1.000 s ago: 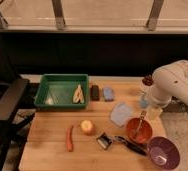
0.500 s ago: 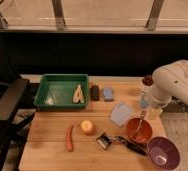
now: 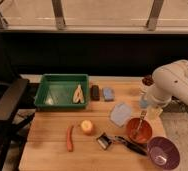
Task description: Place apple in purple bowl
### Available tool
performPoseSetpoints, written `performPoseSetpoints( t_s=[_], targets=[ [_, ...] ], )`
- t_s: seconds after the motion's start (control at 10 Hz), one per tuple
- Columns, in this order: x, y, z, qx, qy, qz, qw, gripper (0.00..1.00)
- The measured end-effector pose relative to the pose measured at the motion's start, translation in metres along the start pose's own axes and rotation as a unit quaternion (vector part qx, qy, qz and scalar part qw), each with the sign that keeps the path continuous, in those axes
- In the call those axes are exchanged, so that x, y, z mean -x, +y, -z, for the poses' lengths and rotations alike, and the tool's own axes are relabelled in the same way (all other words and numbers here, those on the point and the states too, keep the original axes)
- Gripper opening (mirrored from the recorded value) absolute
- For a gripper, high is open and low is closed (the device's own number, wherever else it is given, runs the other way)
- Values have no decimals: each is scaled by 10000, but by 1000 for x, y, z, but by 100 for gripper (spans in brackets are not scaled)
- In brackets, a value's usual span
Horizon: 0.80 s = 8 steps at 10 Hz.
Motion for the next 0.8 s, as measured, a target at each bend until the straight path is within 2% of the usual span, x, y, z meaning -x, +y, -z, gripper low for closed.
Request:
performPoseSetpoints(
  t_s=[0.2, 0.3, 0.4, 0.6, 0.7, 0.8],
  targets=[
    [25, -4, 2, -5, -261, 427, 9987, 65],
    [49, -6, 4, 28, -551, 675, 9962, 65],
    [68, -6, 5, 70, -758, 846, 9935, 65],
    [119, -4, 7, 161, -1283, 1287, 9832, 65],
    [135, -2, 9, 189, -1436, 1432, 9790, 65],
    [133, -1, 9, 188, -1432, 1414, 9794, 65]
  ],
)
